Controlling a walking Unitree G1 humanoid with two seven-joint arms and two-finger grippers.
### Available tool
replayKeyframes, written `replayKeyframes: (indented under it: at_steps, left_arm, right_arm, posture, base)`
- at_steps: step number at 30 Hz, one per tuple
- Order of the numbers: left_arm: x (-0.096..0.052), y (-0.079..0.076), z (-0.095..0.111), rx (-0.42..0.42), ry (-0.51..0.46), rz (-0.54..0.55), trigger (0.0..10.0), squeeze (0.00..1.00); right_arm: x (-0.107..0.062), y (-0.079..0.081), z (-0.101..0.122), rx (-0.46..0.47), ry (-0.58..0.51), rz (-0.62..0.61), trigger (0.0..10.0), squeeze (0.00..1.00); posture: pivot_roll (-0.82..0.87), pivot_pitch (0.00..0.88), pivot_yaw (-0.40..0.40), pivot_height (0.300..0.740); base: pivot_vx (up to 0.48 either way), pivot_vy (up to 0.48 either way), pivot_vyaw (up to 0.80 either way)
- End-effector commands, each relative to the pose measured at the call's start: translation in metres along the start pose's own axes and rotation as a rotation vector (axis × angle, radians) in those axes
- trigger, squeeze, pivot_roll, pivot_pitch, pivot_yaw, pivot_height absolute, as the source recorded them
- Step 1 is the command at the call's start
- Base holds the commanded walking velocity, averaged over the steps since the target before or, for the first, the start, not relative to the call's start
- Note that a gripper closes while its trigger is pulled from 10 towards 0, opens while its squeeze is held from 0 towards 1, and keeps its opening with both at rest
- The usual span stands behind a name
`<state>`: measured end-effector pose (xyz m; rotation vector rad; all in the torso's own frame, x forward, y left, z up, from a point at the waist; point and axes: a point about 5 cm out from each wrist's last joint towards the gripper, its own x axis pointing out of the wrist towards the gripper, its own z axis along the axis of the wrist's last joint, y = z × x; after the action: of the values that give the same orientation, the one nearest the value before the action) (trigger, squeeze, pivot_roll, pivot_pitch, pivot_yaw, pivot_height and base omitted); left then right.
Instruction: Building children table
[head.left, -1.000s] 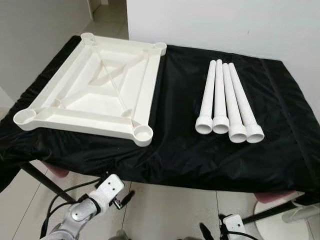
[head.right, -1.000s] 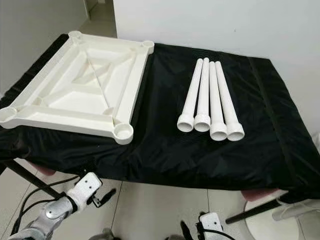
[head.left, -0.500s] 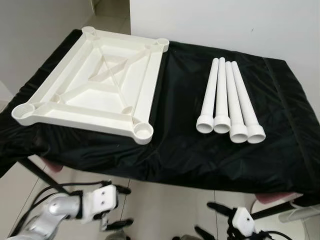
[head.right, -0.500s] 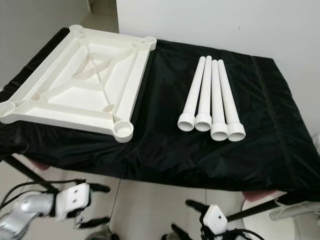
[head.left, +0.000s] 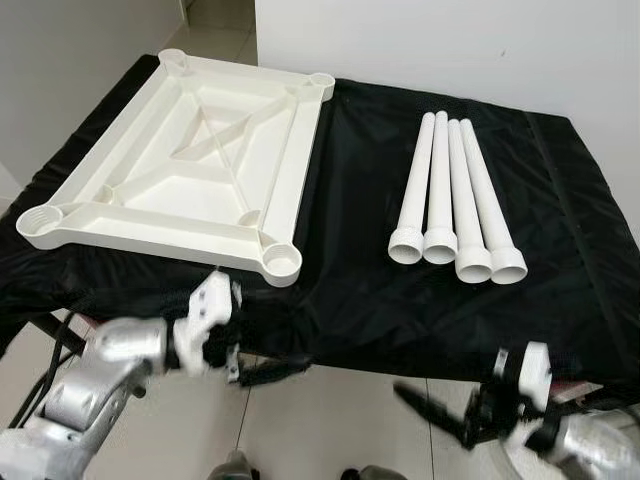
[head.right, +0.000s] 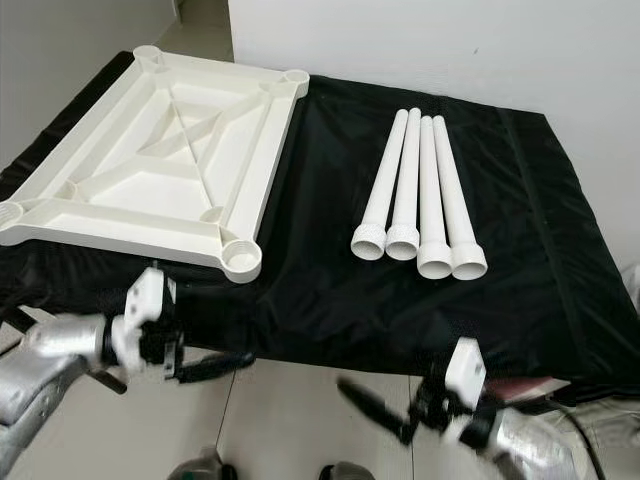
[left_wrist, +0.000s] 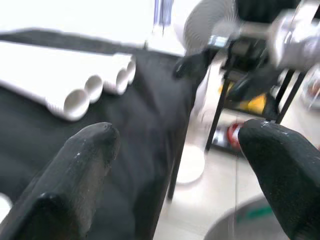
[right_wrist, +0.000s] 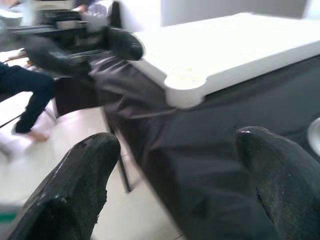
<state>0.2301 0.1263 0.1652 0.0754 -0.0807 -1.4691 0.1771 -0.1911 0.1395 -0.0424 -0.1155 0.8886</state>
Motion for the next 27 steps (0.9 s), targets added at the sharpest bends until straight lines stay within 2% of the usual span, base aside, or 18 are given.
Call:
replayKeyframes:
  at_steps: [1,2,3,4,5,7,8,10,11,14,15,16,17,20,22,27]
  left_arm:
    - [0.003,0.005,0.0,-0.026,-0.02,0.074,10.0,0.0]
    - [0.008,0.012,-0.001,-0.033,-0.043,0.139,10.0,0.0]
    - [0.008,0.012,-0.001,-0.033,-0.043,0.139,10.0,0.0]
    - [0.011,0.017,-0.001,-0.045,-0.053,0.182,10.0,0.0]
    - [0.015,0.024,-0.004,-0.094,-0.05,0.247,10.0,0.0]
    - [0.015,0.024,-0.004,-0.094,-0.05,0.247,10.0,0.0]
    - [0.02,0.036,-0.004,-0.132,-0.079,0.352,10.0,0.0]
    - [0.02,0.036,-0.004,-0.132,-0.079,0.352,10.0,0.0]
    - [0.024,0.046,-0.005,-0.161,-0.092,0.431,10.0,0.0]
    - [0.024,0.046,-0.005,-0.161,-0.092,0.431,10.0,0.0]
    - [0.029,0.057,-0.007,-0.187,-0.095,0.524,10.0,0.0]
    - [0.029,0.057,-0.007,-0.187,-0.095,0.524,10.0,0.0]
    - [0.032,0.065,-0.011,-0.211,-0.088,0.595,10.0,0.0]
    - [0.032,0.065,-0.011,-0.211,-0.088,0.595,10.0,0.0]
    - [0.036,0.08,-0.018,-0.233,-0.071,0.727,10.0,0.0]
    - [0.05,0.089,-0.015,-0.241,-0.083,0.809,10.0,0.0]
  right_arm:
    - [0.0,-0.008,0.003,-0.004,-0.011,-0.063,10.0,0.0]
    - [0.005,-0.022,0.004,-0.017,-0.042,-0.184,10.0,0.0]
    - [0.005,-0.022,0.004,-0.017,-0.042,-0.184,10.0,0.0]
    - [0.008,-0.03,0.005,-0.015,-0.059,-0.263,10.0,0.0]
    - [0.011,-0.04,0.003,-0.012,-0.071,-0.368,10.0,0.0]
    - [0.011,-0.04,0.003,-0.012,-0.071,-0.368,10.0,0.0]
    - [0.015,-0.05,0.002,-0.028,-0.07,-0.493,10.0,0.0]
    - [0.015,-0.05,0.002,-0.028,-0.07,-0.493,10.0,0.0]
    - [0.019,-0.057,-0.001,-0.014,-0.067,-0.606,10.0,0.0]
    - [0.019,-0.057,-0.001,-0.014,-0.067,-0.606,10.0,0.0]
    - [0.024,-0.064,-0.004,-0.004,-0.076,-0.745,10.0,0.0]
    - [0.024,-0.064,-0.004,-0.004,-0.076,-0.745,10.0,0.0]
    - [0.03,-0.066,-0.005,0.001,-0.088,-0.842,10.0,0.0]
    - [0.03,-0.066,-0.005,0.001,-0.088,-0.842,10.0,0.0]
    - [0.044,-0.064,-0.004,0.008,-0.118,-0.948,10.0,0.0]
    - [0.05,-0.062,-0.007,-0.019,-0.105,-0.962,10.0,0.0]
  posture:
    - [0.09,0.008,-0.035,0.74]
    - [0.08,0.003,-0.034,0.74]
    - [0.08,0.003,-0.034,0.74]
    - [0.08,0.0,-0.031,0.74]
    - [0.08,0.0,-0.025,0.74]
    - [0.08,0.0,-0.025,0.74]
    - [0.07,0.0,-0.021,0.74]
    - [0.07,0.0,-0.021,0.74]
    - [0.07,0.0,-0.01,0.74]
    - [0.07,0.0,-0.01,0.74]
    - [0.06,0.0,0.002,0.74]
    - [0.06,0.0,0.002,0.74]
    - [0.06,0.0,0.008,0.74]
    - [0.06,0.0,0.008,0.74]
    - [0.03,0.0,0.045,0.74]
    - [0.03,0.0,0.057,0.74]
  base:
    - [0.0,0.0,0.0]
    - [0.0,0.0,0.0]
    - [0.0,0.0,0.0]
    - [0.0,0.0,0.0]
    - [0.0,0.0,0.0]
    - [0.0,0.0,0.0]
    - [0.0,0.0,0.0]
    - [0.0,0.0,0.0]
    - [0.0,0.0,0.0]
    - [0.0,0.0,0.0]
    - [0.0,0.0,0.0]
    - [0.0,0.0,0.0]
    - [0.0,0.0,0.0]
    - [0.0,0.0,0.0]
    - [0.0,0.0,0.0]
    - [0.0,0.0,0.0]
